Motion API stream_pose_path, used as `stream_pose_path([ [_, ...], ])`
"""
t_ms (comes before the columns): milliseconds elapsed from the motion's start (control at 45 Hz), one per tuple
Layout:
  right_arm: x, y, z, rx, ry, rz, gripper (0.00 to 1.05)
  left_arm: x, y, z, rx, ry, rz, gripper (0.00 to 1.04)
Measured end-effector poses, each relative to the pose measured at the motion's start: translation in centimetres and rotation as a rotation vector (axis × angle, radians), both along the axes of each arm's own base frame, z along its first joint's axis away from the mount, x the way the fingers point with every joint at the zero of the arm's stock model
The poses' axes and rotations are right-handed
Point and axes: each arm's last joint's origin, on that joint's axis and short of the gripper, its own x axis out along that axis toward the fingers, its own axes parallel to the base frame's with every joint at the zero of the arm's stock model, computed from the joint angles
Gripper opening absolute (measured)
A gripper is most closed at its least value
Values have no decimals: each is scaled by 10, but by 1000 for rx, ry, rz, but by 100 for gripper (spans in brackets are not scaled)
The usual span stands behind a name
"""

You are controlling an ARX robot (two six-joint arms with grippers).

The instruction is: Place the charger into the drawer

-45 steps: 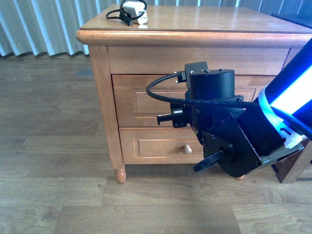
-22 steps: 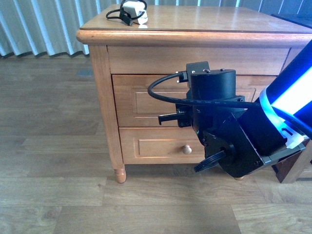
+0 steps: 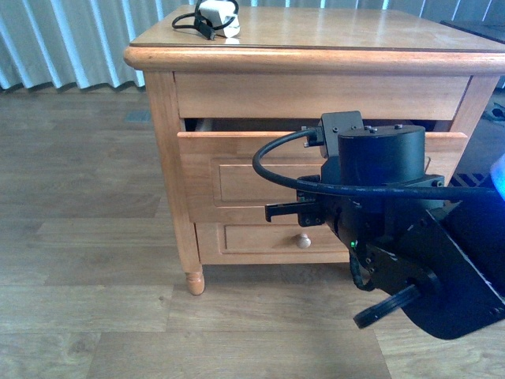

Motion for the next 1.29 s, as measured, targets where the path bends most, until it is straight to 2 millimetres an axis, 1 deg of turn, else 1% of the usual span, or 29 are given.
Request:
stream_pose_path([
  [67,-9,-3,1,9,19,14,24,0,0,0,0,0,0,99],
  [400,-39,-21,9,74,101,65,24,0,0,0,0,0,0,99],
  [556,-59,-28,11,90,119,96,24,0,0,0,0,0,0,99],
  [712,-71,-31,12,97,134,116,24,0,0,0,0,0,0,99],
  [823,-75,-32,13,100,140,122,24,0,0,0,0,0,0,99],
  [1023,-77,-35,15,101,146,129,63,0,0,0,0,0,0,99],
  [1112,-79,-38,24,110,134,147,79,0,0,0,0,0,0,99],
  [1134,-79,-38,25,112,131,150,81,0,0,0,0,0,0,99],
  [1223,-85,-42,35,119,125,178,98,0,0,0,0,0,0,99],
  [1290,-91,-47,40,116,121,196,96,0,0,0,0,0,0,99],
])
